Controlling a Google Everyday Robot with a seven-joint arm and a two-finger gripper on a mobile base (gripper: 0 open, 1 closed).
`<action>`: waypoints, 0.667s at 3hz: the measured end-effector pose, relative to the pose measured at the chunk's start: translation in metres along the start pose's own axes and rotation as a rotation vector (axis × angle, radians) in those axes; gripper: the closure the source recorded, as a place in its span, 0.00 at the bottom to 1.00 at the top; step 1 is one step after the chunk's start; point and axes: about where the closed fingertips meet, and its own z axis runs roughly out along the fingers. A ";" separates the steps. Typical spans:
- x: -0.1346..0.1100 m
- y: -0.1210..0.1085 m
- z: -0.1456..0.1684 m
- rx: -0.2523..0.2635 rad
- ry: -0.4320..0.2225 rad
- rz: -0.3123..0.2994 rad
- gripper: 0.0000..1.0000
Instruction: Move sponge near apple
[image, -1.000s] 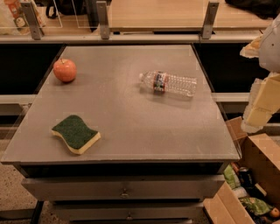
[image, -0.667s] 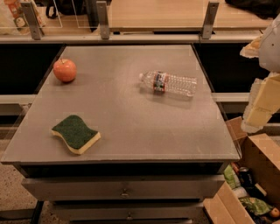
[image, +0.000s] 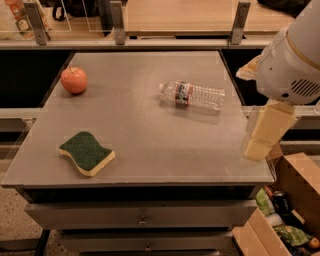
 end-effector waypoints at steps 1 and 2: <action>-0.040 0.021 0.024 -0.076 -0.056 -0.044 0.00; -0.080 0.037 0.044 -0.134 -0.093 -0.089 0.00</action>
Offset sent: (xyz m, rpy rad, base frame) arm -0.0188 0.1566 -0.0425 0.1260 0.1524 0.2317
